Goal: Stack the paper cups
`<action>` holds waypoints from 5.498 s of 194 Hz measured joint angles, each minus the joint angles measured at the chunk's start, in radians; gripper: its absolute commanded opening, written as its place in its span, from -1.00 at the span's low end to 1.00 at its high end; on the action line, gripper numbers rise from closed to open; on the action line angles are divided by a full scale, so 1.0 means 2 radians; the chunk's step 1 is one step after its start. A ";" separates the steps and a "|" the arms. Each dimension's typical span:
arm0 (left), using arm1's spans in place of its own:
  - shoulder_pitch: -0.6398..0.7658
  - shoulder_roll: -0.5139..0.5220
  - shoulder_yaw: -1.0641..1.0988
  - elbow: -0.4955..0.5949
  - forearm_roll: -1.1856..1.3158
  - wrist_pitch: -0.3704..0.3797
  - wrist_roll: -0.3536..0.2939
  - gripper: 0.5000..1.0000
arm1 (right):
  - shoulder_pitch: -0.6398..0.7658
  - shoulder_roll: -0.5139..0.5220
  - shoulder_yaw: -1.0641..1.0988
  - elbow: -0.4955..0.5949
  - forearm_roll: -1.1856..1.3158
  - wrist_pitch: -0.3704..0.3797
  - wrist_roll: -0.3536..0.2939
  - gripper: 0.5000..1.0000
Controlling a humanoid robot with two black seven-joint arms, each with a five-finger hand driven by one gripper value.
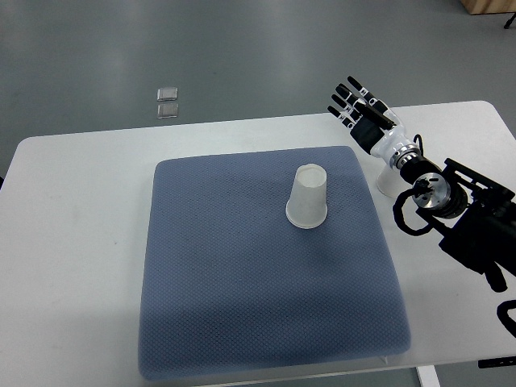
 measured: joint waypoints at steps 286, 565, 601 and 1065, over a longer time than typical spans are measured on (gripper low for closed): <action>-0.001 0.000 0.000 -0.035 0.001 -0.001 0.000 1.00 | 0.547 -0.220 -0.700 0.197 -0.345 0.158 -0.107 0.70; 0.000 0.000 -0.001 -0.035 -0.001 0.000 0.000 1.00 | 0.471 -0.154 -0.763 0.170 -0.416 -0.008 -0.159 0.70; 0.000 0.000 -0.001 -0.034 -0.001 0.000 0.000 1.00 | 0.423 -0.126 -0.762 0.141 -0.381 -0.050 -0.163 0.70; 0.000 0.000 0.000 -0.035 0.000 0.000 0.000 1.00 | 0.412 -0.102 -0.773 0.119 -0.366 -0.074 -0.175 -0.21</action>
